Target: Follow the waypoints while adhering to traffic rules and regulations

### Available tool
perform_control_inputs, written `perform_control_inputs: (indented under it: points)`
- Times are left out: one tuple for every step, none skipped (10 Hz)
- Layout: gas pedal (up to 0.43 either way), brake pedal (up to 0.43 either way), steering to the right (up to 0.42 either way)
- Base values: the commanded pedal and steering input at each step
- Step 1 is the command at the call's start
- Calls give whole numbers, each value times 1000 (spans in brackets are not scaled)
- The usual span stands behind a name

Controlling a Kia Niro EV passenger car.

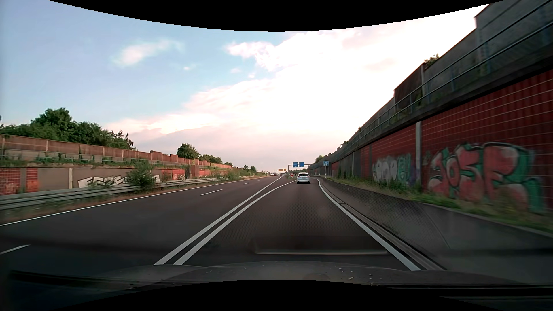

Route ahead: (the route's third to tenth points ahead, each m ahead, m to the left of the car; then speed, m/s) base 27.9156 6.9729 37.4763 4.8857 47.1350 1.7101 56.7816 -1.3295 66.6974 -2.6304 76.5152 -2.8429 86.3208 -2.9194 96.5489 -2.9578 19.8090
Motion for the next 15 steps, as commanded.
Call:
perform_control_inputs:
  points:
    - [0,0,5]
    - [0,0,5]
    - [0,0,5]
    - [0,0,6]
    - [0,0,5]
    - [0,0,5]
    - [0,0,5]
    - [0,0,4]
    - [0,0,6]
    - [0,0,6]
    - [0,0,6]
    - [0,0,6]
    - [0,0,5]
    - [0,12,4]
    - [0,18,2]
